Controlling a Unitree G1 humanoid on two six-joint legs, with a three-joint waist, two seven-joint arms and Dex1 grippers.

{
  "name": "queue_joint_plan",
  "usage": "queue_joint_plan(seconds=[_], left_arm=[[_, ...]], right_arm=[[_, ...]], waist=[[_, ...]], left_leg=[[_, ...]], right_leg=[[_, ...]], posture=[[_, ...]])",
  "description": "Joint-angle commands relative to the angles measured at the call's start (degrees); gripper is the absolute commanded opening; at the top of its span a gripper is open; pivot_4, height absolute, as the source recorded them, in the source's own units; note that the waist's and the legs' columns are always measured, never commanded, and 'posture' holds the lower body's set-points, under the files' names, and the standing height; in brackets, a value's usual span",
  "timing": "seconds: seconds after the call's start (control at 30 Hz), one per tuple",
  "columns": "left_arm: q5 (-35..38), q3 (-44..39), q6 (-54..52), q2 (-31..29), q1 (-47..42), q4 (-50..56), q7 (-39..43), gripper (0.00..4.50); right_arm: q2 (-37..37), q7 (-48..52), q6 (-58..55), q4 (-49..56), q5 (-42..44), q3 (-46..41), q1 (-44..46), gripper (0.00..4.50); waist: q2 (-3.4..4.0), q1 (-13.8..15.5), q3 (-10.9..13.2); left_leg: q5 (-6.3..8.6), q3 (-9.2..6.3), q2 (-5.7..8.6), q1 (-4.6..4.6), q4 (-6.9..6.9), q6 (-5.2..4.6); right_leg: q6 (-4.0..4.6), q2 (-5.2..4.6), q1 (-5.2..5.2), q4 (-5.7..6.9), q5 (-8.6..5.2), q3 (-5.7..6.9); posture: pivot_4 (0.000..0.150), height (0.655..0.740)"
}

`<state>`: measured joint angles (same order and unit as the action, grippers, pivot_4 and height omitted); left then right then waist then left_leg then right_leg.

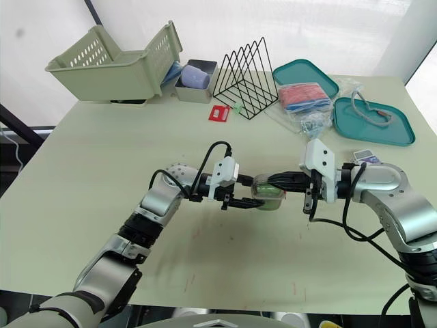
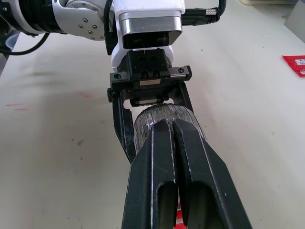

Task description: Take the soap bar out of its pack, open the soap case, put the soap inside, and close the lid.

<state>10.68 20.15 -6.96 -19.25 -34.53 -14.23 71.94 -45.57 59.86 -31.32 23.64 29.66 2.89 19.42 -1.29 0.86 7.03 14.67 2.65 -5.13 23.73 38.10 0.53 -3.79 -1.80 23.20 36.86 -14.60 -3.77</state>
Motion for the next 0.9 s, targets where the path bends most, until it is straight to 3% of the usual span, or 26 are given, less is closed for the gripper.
queue_joint_plan(seconds=[0.03, 0.47, 0.9], left_arm=[[0.71, -0.65, 0.21, 0.23, 0.02, 2.38, -0.15, 2.02], [1.02, -0.82, -0.11, 0.02, 0.13, 2.83, -0.38, 2.02], [1.72, -0.76, -0.05, 0.03, 0.06, 2.54, 0.11, 2.02]], right_arm=[[-0.64, 0.30, 0.25, -0.72, -1.82, 1.57, -0.99, 0.11], [-0.11, -0.39, 1.37, -2.84, -3.35, 3.28, -0.93, 0.11], [-0.31, -3.27, 2.28, -0.98, 0.05, -5.36, -2.68, 0.11]], waist=[[0.00, 0.00, 0.00], [0.00, -0.02, -0.01], [0.00, 0.04, -0.01]], left_leg=[[0.00, 0.00, 0.00, 0.00, 0.00, 0.00], [0.00, 0.00, 0.00, -0.07, 0.00, 0.00], [0.00, -0.01, 0.00, -0.02, 0.02, 0.00]], right_leg=[[0.00, 0.00, 0.00, 0.00, 0.00, 0.00], [0.00, 0.00, -0.07, 0.00, 0.00, 0.00], [0.00, 0.00, -0.06, -0.01, 0.00, 0.01]], posture=[[0.150, 0.7400], [0.150, 0.7400], [0.150, 0.7400]])
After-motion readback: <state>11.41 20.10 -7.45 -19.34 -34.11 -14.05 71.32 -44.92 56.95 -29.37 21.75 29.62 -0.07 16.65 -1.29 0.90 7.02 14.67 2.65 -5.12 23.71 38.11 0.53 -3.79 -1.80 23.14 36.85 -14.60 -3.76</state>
